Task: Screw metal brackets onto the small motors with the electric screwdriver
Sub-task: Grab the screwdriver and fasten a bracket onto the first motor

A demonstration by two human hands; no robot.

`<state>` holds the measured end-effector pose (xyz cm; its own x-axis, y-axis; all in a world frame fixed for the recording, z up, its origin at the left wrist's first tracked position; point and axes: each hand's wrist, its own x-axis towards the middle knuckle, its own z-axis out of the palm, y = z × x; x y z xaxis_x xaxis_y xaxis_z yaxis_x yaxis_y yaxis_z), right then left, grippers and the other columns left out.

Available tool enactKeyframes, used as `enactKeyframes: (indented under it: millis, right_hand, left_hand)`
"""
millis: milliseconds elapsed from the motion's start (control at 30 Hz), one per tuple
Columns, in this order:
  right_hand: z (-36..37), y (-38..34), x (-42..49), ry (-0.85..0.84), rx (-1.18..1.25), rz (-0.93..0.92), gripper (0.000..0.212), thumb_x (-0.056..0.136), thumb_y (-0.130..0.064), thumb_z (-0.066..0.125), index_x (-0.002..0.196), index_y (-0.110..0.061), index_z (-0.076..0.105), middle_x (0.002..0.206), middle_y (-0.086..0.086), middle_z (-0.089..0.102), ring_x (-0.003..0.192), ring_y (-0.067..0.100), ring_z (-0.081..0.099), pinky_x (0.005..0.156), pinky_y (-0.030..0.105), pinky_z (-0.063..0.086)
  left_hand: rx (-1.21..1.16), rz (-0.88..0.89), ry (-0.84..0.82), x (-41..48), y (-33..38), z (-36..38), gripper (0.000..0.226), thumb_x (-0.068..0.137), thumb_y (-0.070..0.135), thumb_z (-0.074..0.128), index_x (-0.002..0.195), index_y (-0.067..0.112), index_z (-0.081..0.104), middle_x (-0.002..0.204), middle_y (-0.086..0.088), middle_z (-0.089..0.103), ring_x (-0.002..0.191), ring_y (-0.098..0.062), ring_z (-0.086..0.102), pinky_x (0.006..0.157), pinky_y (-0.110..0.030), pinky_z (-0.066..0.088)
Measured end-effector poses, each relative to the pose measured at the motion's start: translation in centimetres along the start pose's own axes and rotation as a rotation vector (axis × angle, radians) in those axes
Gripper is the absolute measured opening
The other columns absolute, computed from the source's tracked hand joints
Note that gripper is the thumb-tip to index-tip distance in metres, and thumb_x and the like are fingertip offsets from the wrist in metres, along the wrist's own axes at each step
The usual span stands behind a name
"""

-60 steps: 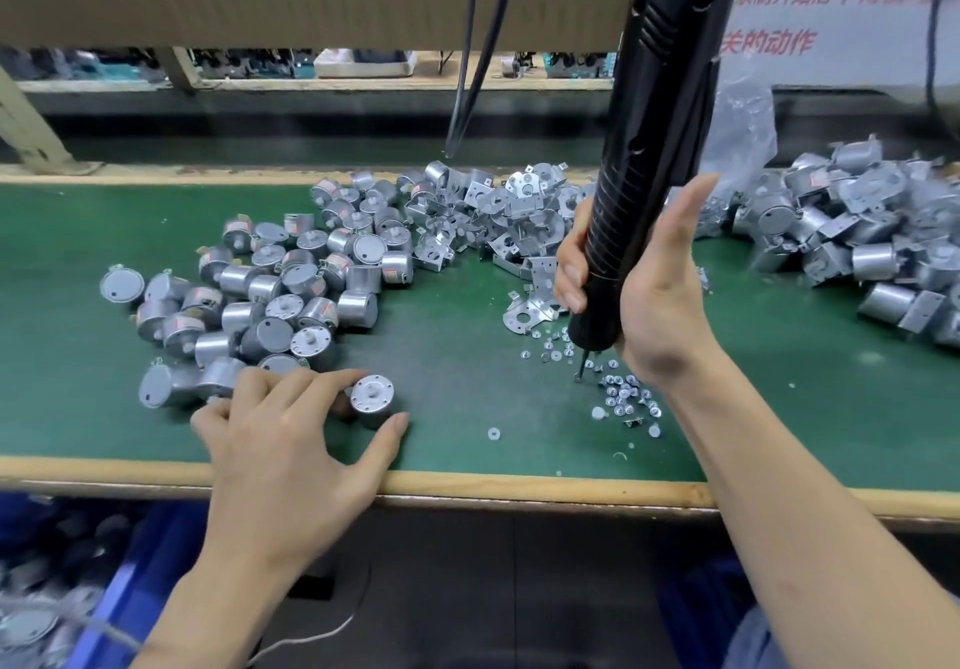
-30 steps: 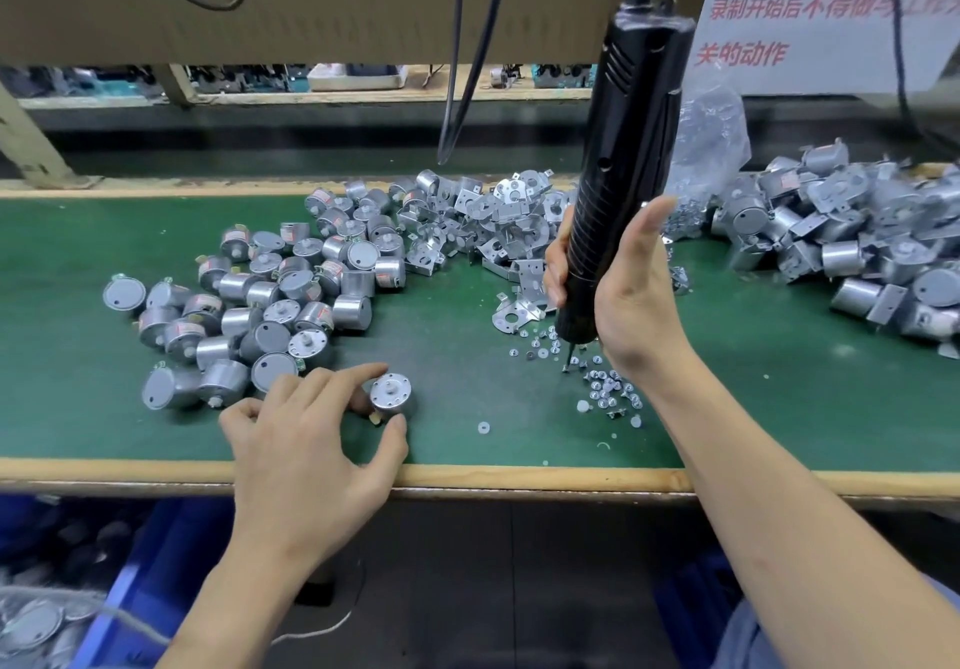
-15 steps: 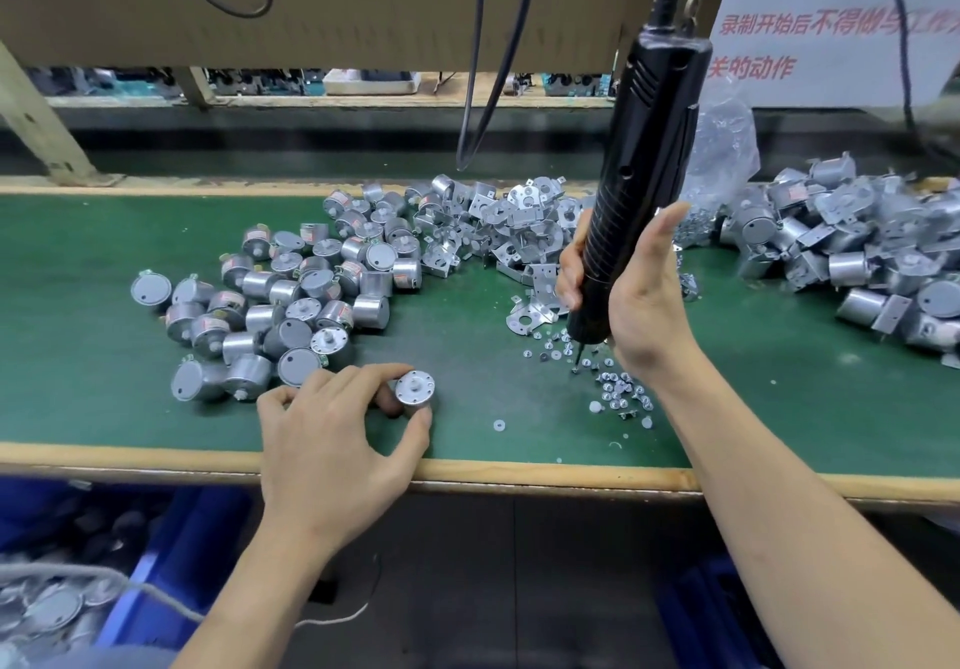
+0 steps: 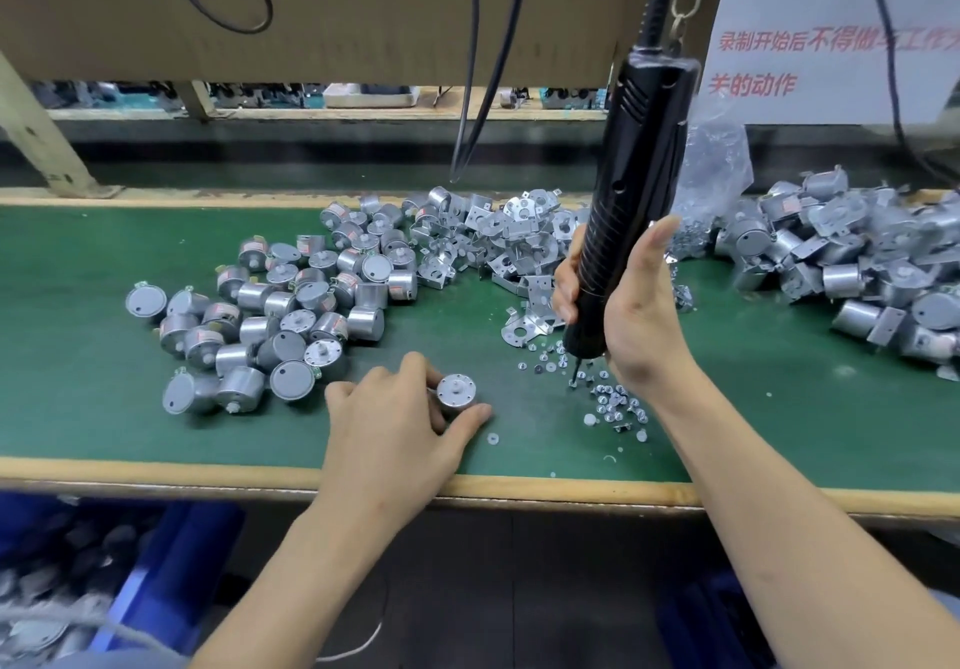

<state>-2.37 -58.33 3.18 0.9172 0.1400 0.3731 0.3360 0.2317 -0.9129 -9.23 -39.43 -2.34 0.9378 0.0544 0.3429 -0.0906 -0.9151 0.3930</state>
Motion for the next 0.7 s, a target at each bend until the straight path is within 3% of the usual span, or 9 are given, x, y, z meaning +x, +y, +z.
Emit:
enactKeyframes:
  millis: [133,200,267,333,433,567,700]
  right_hand:
    - [0.5,-0.1,0.2,-0.020,-0.047,0.018,0.066,0.069,-0.096,0.029,0.073,-0.038,0.060,0.062,-0.005,0.055,0.051,0.017,0.050,0.055,0.031,0.046]
    - [0.5,0.0,0.4,-0.032,-0.041,0.011,0.066,0.070,-0.095,0.030,0.074,-0.037,0.061,0.061,-0.004,0.055,0.050,0.017,0.050,0.055,0.031,0.046]
    - [0.3,0.2,0.4,-0.037,-0.017,0.007,0.066,0.070,-0.095,0.031,0.075,-0.037,0.061,0.061,-0.005,0.054,0.049,0.016,0.049,0.055,0.029,0.046]
    - [0.1,0.3,0.3,-0.031,0.014,0.016,0.066,0.067,-0.096,0.033,0.075,-0.037,0.061,0.060,-0.005,0.053,0.049,0.015,0.048,0.055,0.026,0.045]
    - [0.2,0.3,0.4,-0.027,0.015,0.011,0.065,0.068,-0.095,0.032,0.074,-0.037,0.061,0.060,-0.005,0.053,0.049,0.015,0.048,0.054,0.025,0.045]
    - [0.5,0.2,0.5,-0.036,-0.021,-0.001,0.065,0.071,-0.094,0.030,0.073,-0.038,0.061,0.059,-0.005,0.054,0.048,0.016,0.050,0.053,0.025,0.045]
    - [0.4,0.0,0.5,-0.025,-0.025,0.005,0.065,0.070,-0.094,0.031,0.074,-0.038,0.063,0.060,-0.006,0.055,0.049,0.016,0.050,0.054,0.026,0.046]
  left_hand:
    - [0.104,0.068,-0.167,1.9,1.7,0.1,0.062,0.072,0.087,0.043,0.085,0.026,0.047,0.069,0.012,0.059,0.080,-0.018,0.059,0.078,-0.041,0.042]
    - [0.036,0.048,-0.155,3.1,1.8,-0.1,0.068,0.073,0.090,0.032,0.083,0.025,0.050,0.070,0.008,0.062,0.077,-0.021,0.060,0.073,-0.040,0.046]
    - [-0.054,0.027,-0.105,4.7,1.3,0.0,0.058,0.086,0.076,0.035,0.090,0.022,0.056,0.079,0.005,0.064,0.083,-0.022,0.060,0.073,-0.037,0.045]
    - [-0.089,0.084,-0.120,6.3,0.7,0.1,0.036,0.096,0.051,0.047,0.109,0.020,0.060,0.100,0.004,0.065,0.095,-0.020,0.059,0.084,-0.035,0.045]
    - [-0.068,0.269,-0.258,7.6,0.3,0.5,0.038,0.098,0.031,0.057,0.135,0.023,0.055,0.133,0.007,0.055,0.107,-0.018,0.058,0.099,-0.032,0.042]
    - [-0.114,0.392,-0.296,8.1,0.6,1.4,0.037,0.098,0.016,0.057,0.135,0.022,0.060,0.144,0.011,0.051,0.128,-0.014,0.052,0.105,-0.035,0.042]
    - [-0.110,0.422,-0.290,8.5,1.1,1.9,0.031,0.096,0.012,0.059,0.125,0.019,0.068,0.134,0.008,0.060,0.120,-0.017,0.058,0.100,-0.037,0.046]
